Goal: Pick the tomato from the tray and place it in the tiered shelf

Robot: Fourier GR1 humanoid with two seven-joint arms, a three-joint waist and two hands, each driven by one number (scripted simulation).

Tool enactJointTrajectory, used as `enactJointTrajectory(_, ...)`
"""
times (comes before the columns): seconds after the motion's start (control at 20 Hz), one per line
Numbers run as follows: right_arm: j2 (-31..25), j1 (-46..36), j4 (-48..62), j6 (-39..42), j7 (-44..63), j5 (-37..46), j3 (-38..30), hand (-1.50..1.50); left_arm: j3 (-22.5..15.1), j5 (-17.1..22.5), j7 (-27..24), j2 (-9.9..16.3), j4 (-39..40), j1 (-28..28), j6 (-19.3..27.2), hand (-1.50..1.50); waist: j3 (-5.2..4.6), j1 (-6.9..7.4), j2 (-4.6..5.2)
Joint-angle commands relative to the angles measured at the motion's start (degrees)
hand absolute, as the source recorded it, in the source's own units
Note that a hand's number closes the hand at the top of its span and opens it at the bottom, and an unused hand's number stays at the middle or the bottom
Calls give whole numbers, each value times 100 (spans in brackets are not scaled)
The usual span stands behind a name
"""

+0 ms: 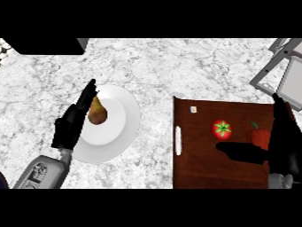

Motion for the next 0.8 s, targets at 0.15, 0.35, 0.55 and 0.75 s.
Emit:
enactJointTrajectory(0.15,555,-730,467,772,1238,561,-264,-150,237,82,-39,130,-15,53,-199,0,4,-8,-1)
enactJointTrajectory(0.35,1173,-514,655,559,1093,1089,-27,-150,161,16,158,-29,-222,95,-119,0,9,-14,-13)
enactJointTrajectory(0.55,1503,-447,424,812,1060,1323,-135,-150,293,7,289,85,-334,89,-202,0,11,-39,-22)
enactJointTrajectory(0.75,1493,-560,774,972,610,1144,-706,-150,241,-158,200,-108,-69,-38,-137,0,12,-68,-3)
